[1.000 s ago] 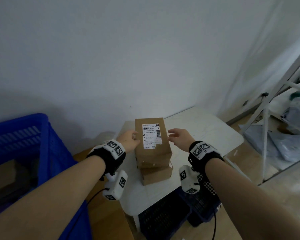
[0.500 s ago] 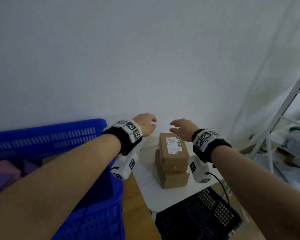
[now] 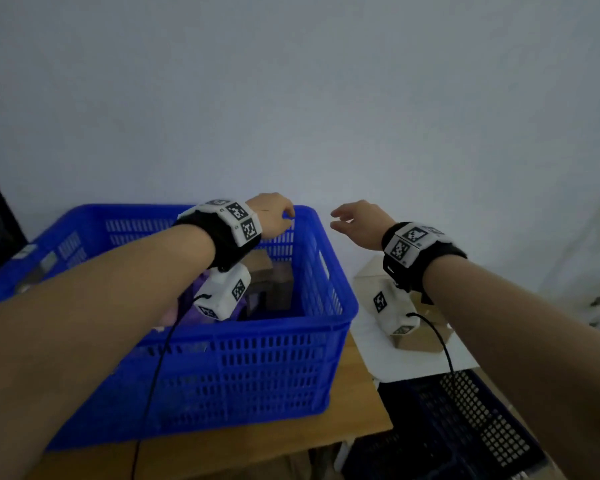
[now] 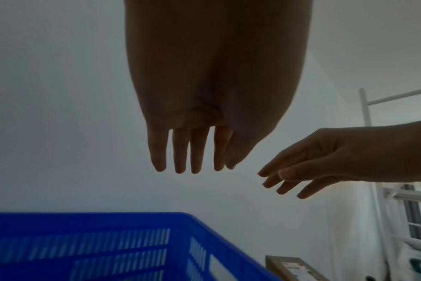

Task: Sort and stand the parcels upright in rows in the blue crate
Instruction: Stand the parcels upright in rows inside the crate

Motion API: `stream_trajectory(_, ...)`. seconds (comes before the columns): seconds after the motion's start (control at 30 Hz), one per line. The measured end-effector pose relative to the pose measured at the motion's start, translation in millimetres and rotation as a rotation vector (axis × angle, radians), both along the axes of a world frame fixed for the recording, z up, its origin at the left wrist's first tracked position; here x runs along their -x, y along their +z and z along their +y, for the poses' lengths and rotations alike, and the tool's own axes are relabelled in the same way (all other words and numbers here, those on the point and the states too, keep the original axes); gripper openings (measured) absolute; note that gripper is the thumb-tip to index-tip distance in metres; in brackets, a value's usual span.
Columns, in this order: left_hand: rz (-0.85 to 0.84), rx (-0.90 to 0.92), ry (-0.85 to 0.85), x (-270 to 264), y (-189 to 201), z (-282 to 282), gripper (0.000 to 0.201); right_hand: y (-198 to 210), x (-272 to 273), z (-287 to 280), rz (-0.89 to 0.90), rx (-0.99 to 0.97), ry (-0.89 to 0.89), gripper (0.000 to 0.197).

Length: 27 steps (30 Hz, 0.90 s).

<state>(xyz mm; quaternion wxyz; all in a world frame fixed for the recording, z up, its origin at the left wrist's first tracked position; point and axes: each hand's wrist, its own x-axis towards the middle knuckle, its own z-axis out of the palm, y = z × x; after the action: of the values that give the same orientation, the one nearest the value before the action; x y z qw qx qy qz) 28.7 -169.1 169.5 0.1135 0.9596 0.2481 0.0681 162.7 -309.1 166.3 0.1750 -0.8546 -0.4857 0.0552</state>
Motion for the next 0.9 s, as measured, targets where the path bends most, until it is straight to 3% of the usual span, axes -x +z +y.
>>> stream_trajectory(0.3, 0.023, 0.016, 0.15, 59, -24, 65, 0.035, -24, 33, 80, -0.006, 0.081, 0.172, 0.042)
stream_trajectory(0.8, 0.252, 0.204, 0.305, 31, -119, 174, 0.038, -133, -9, 225, 0.18, 0.311, 0.203, 0.044)
stream_trajectory(0.9, 0.287, 0.262, 0.314, 25, -139, 182, 0.041, -145, -16, 234, 0.168, 0.391, 0.221, 0.058)
